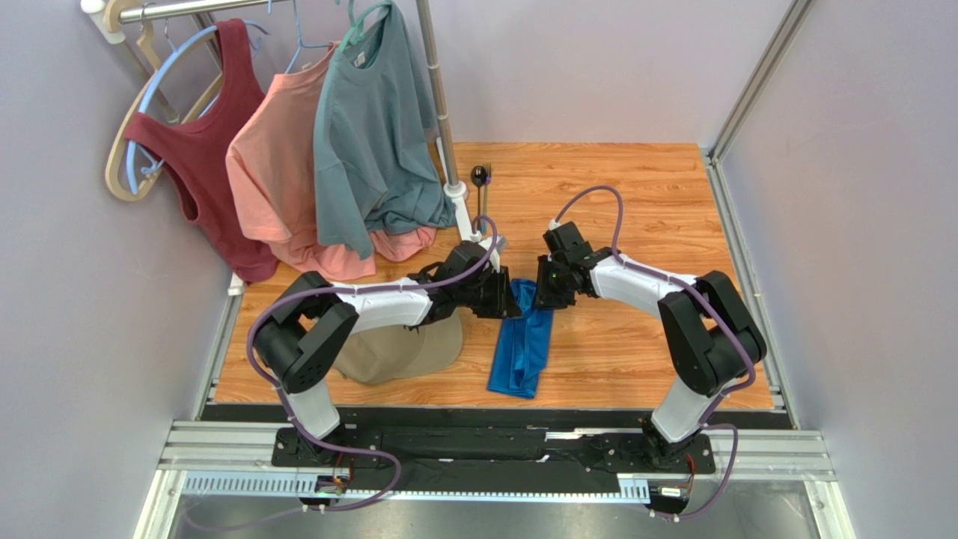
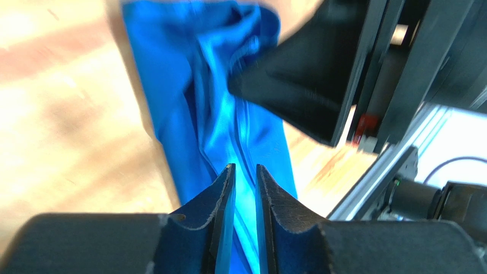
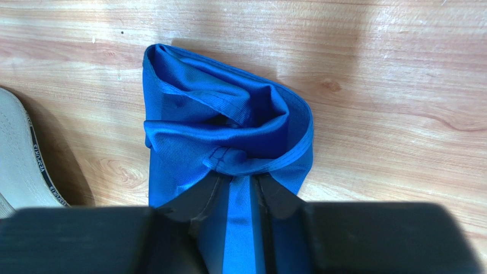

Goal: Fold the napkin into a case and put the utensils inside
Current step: Stuff the top corner of the smaller-rectangle-folded napkin into the folded napkin.

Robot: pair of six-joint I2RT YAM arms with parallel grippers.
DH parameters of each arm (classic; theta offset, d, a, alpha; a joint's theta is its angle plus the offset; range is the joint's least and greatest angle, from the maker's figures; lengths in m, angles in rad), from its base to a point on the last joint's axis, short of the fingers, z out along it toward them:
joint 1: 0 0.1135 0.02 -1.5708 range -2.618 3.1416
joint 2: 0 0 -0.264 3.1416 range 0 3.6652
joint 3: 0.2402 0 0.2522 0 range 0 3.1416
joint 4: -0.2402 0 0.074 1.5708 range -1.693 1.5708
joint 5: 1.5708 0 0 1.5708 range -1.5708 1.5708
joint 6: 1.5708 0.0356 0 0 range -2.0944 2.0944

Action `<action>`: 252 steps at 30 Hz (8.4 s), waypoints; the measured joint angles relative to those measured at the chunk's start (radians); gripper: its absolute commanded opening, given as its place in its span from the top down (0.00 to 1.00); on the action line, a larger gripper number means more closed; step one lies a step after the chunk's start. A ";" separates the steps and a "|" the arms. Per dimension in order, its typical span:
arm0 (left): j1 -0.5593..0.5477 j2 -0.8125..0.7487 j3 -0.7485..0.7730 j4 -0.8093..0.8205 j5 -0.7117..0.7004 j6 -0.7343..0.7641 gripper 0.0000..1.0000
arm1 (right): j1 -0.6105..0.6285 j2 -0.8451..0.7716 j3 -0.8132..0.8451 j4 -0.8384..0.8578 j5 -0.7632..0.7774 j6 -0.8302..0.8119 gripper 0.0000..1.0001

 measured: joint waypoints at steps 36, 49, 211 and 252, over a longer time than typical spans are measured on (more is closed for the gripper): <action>0.052 0.155 0.055 0.072 0.011 0.005 0.92 | 0.002 -0.009 0.000 0.057 -0.171 0.001 0.96; 0.066 0.114 -0.008 0.115 0.016 0.008 0.75 | -0.001 0.020 -0.002 0.128 -0.227 0.000 0.92; 0.195 0.115 0.111 -0.110 0.227 -0.436 1.00 | 0.285 -0.157 -0.300 0.554 0.189 -0.123 0.65; 0.195 -0.062 0.136 -0.277 -0.011 0.013 0.66 | 0.159 -0.091 -0.114 0.253 -0.084 -0.248 1.00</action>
